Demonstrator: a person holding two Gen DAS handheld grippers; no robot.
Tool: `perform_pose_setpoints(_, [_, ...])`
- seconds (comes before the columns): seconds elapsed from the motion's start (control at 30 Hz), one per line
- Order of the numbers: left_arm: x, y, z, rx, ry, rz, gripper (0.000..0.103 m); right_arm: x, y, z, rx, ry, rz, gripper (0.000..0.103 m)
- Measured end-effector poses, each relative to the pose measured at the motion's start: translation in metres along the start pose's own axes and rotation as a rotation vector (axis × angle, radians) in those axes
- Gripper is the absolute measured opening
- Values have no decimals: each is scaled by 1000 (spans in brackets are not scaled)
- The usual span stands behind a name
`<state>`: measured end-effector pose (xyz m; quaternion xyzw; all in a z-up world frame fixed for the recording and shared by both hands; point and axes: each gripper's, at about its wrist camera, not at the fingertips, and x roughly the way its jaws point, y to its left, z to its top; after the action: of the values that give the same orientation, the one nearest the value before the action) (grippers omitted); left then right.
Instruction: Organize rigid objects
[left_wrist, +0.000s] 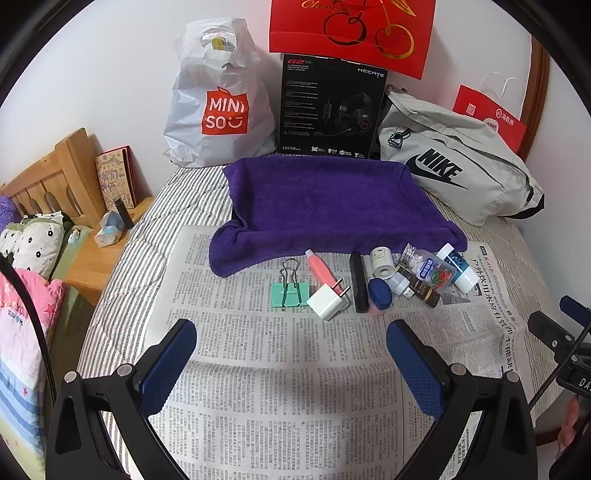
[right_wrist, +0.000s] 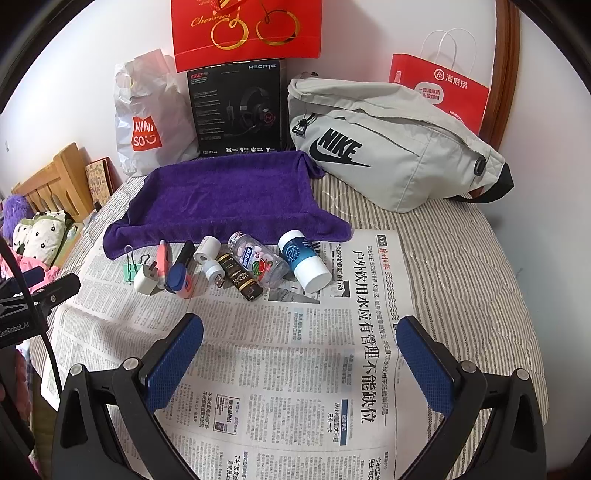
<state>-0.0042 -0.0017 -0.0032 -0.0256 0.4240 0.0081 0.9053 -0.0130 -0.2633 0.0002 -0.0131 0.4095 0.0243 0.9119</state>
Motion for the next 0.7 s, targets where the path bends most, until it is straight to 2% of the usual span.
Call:
perform_pose_setpoints(0.4, [24, 4, 0, -5, 22, 16, 103, 11, -3, 1, -20, -3, -1, 103])
perform_pose_setpoints(0.7, [71, 17, 3, -16, 75, 54, 103, 36, -8, 0, -39, 16, 2, 103])
